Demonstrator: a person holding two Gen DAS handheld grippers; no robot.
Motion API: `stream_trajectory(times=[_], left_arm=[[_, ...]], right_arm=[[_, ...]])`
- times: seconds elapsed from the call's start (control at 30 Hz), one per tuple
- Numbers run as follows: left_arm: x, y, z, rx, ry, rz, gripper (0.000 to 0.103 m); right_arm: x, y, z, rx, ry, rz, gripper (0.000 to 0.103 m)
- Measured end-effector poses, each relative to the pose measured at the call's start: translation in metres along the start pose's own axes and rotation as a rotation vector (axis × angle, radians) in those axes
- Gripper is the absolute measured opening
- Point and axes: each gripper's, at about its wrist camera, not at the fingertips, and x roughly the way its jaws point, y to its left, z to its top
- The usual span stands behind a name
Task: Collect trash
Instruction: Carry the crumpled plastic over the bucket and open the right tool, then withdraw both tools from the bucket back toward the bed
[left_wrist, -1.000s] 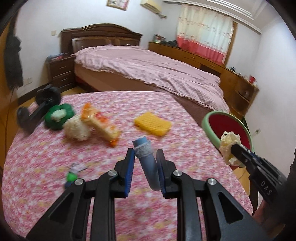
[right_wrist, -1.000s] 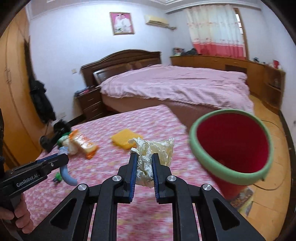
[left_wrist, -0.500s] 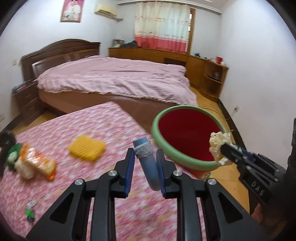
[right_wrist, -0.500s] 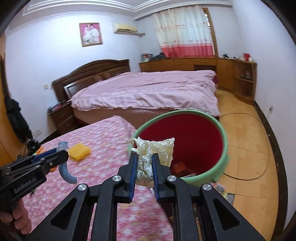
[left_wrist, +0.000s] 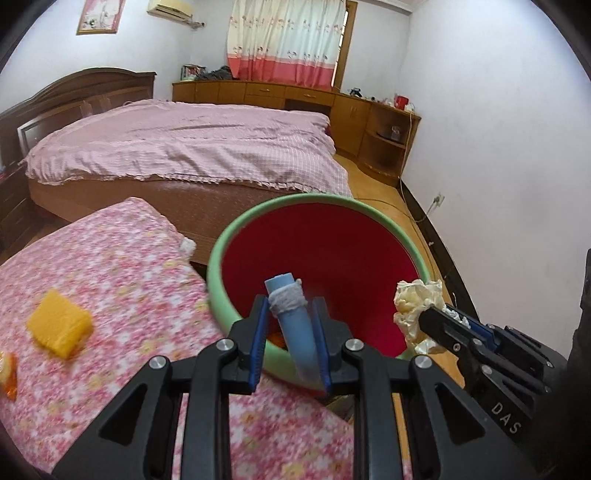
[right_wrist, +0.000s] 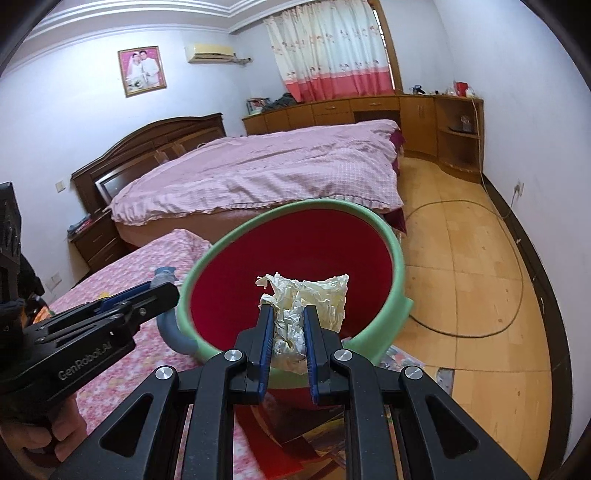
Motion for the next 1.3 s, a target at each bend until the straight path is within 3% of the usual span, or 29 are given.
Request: stream_trajectory(times=[0.43, 0.77, 0.83, 0.9, 1.17, 1.3], left_arm=[[0.022, 0.008, -0.001, -0.060, 0.063, -0.026, 0.025], [-0.003, 0.019, -0.008, -0.079, 0.050, -0.015, 0.035], [-0.009, 0.021, -0.010, -0.082, 0.049, -0.009, 0.035], [-0.013, 0.022, -0.011, -0.084, 0.049, 0.000, 0.035], [-0.034, 0.035, -0.014, -0.116, 0.054, 0.039, 0.042], [-0.049, 0.042, -0.016, -0.128, 0.058, 0.073, 0.045]], right_arm=[[0.022, -0.016, 0.002, 0.032, 0.023, -0.016, 0.024], [0.015, -0.011, 0.002, 0.037, 0.014, 0.004, 0.032], [0.014, -0.009, 0.003, 0.032, 0.011, 0.008, 0.035], [0.013, -0.009, 0.003, 0.030, 0.009, 0.009, 0.047], [0.004, 0.000, 0.005, 0.026, 0.009, 0.024, 0.051], [-0.002, 0.005, 0.005, 0.030, 0.019, 0.029, 0.058]])
